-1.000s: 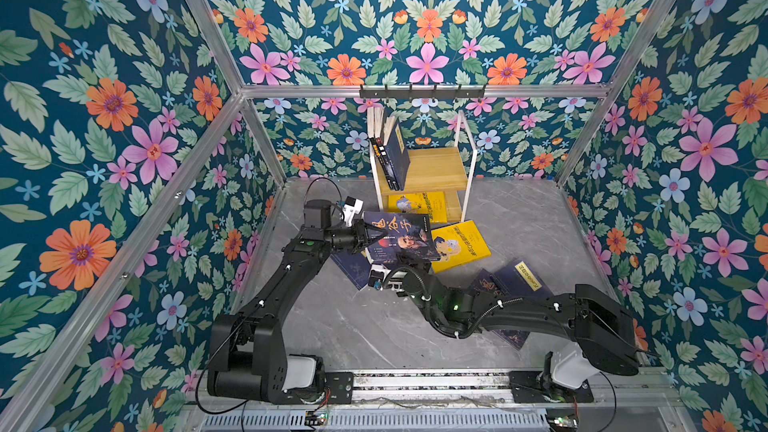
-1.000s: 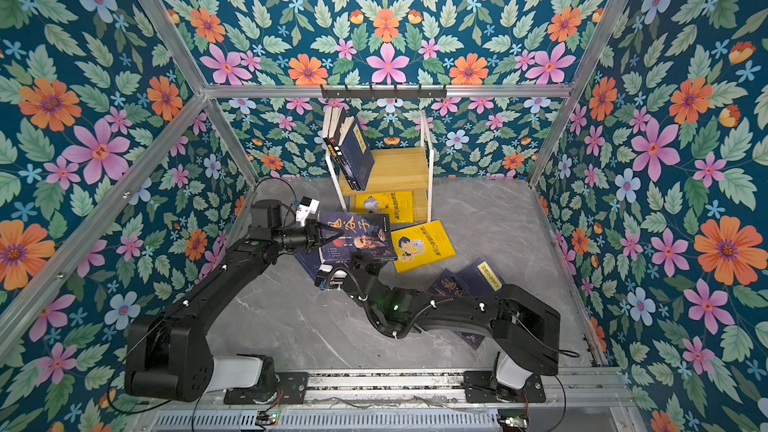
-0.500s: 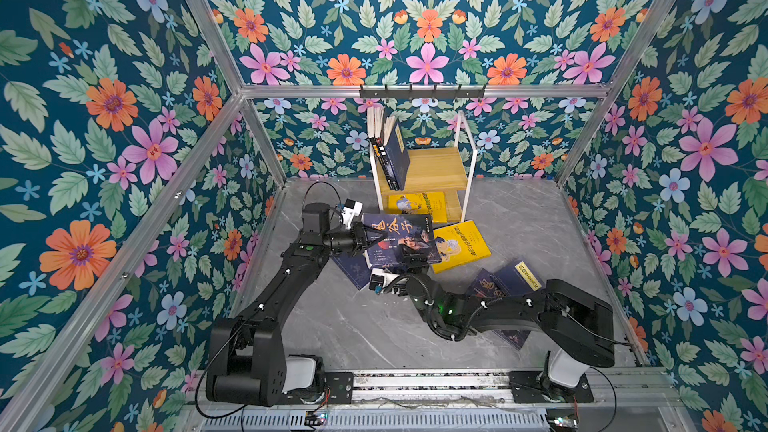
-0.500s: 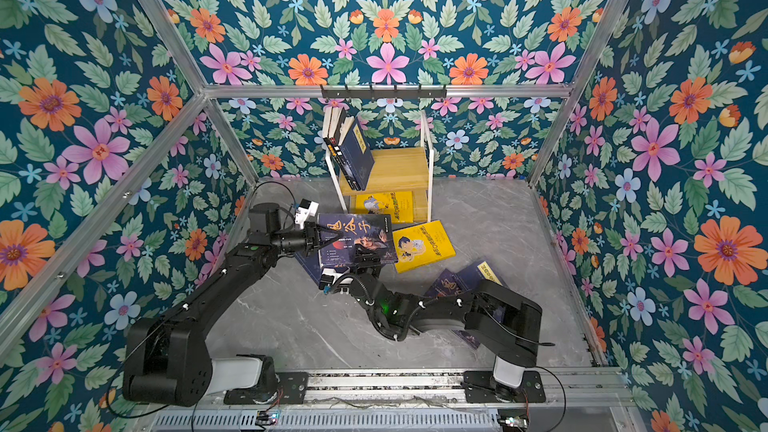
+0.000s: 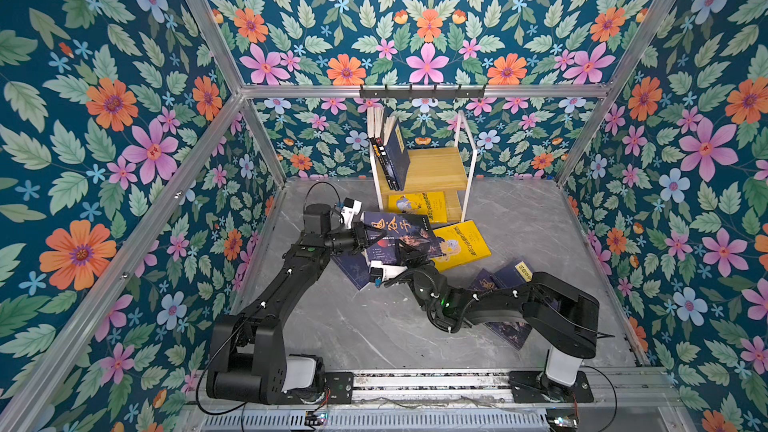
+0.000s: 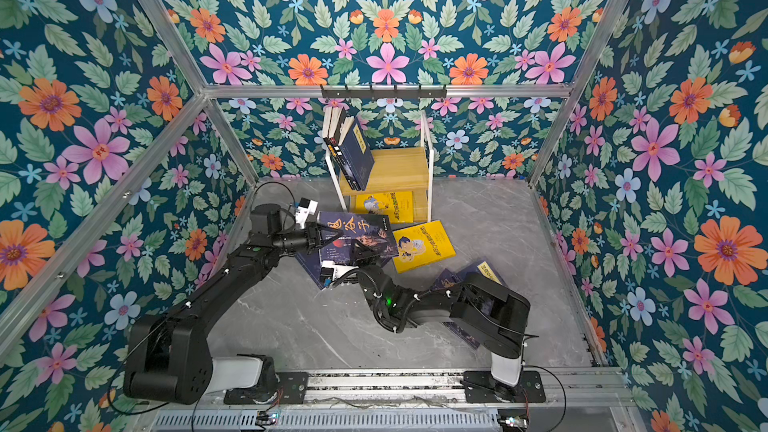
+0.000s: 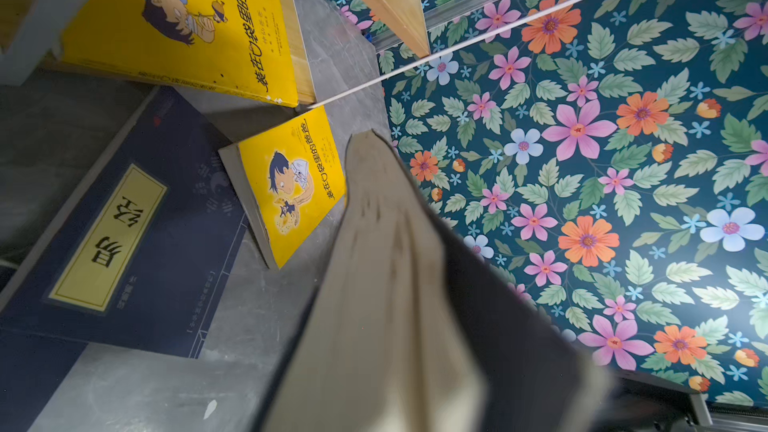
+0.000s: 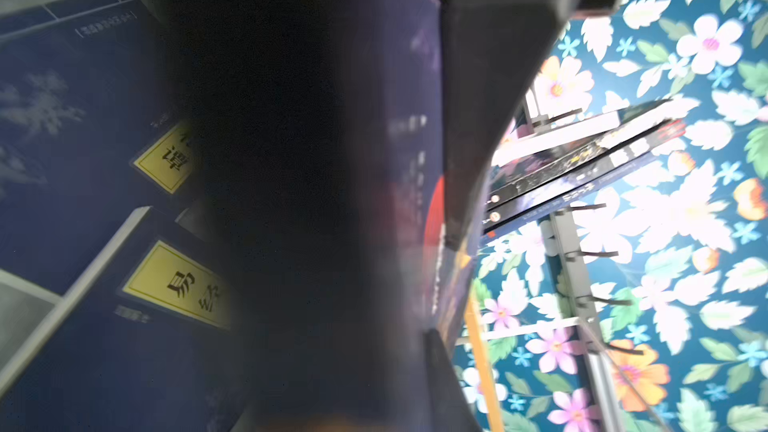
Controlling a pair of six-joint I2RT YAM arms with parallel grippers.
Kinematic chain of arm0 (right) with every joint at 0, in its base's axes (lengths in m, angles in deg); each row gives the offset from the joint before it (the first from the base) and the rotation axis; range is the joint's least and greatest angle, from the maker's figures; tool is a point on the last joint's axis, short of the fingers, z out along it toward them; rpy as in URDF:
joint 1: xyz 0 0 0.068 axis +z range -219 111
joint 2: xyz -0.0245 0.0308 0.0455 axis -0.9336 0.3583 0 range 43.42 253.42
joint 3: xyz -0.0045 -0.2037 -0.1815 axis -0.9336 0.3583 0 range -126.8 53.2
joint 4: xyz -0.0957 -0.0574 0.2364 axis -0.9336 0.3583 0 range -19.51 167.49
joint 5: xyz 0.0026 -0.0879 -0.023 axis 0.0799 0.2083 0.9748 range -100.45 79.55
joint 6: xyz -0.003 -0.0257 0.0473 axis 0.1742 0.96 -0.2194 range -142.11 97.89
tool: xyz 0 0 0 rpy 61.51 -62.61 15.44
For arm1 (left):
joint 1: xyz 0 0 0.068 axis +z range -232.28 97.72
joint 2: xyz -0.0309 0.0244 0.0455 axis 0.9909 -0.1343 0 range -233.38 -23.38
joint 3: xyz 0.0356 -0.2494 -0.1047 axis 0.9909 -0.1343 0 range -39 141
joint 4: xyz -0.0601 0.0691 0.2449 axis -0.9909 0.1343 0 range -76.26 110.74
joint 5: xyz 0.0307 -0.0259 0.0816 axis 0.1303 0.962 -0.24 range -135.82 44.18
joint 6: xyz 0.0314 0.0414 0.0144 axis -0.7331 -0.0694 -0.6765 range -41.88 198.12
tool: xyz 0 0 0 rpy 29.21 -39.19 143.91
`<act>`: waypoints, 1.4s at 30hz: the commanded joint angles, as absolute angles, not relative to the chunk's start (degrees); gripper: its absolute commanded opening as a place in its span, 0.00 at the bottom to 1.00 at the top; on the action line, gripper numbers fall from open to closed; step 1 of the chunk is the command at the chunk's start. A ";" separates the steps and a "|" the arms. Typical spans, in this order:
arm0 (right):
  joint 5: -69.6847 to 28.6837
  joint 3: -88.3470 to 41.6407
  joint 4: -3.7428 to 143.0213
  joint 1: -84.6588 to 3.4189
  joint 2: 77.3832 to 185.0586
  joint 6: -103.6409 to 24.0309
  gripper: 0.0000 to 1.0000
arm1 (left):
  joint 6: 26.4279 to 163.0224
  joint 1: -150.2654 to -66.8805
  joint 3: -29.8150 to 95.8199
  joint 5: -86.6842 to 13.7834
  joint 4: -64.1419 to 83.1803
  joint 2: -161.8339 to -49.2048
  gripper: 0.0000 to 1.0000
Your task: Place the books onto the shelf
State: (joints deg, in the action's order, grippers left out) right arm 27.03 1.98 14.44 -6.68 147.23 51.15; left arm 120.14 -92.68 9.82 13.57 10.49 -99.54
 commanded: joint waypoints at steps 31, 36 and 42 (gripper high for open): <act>16.02 -5.50 40.69 -22.97 144.66 43.99 0.00 | 90.87 -76.39 13.20 -8.47 30.22 -91.18 1.00; 13.76 -11.09 42.41 -26.42 149.32 43.42 0.00 | 90.98 -76.44 13.70 -9.26 30.49 -91.11 1.00; 12.78 -17.32 43.15 -28.04 155.05 44.11 0.00 | 91.57 -76.55 13.91 -8.45 30.35 -91.14 1.00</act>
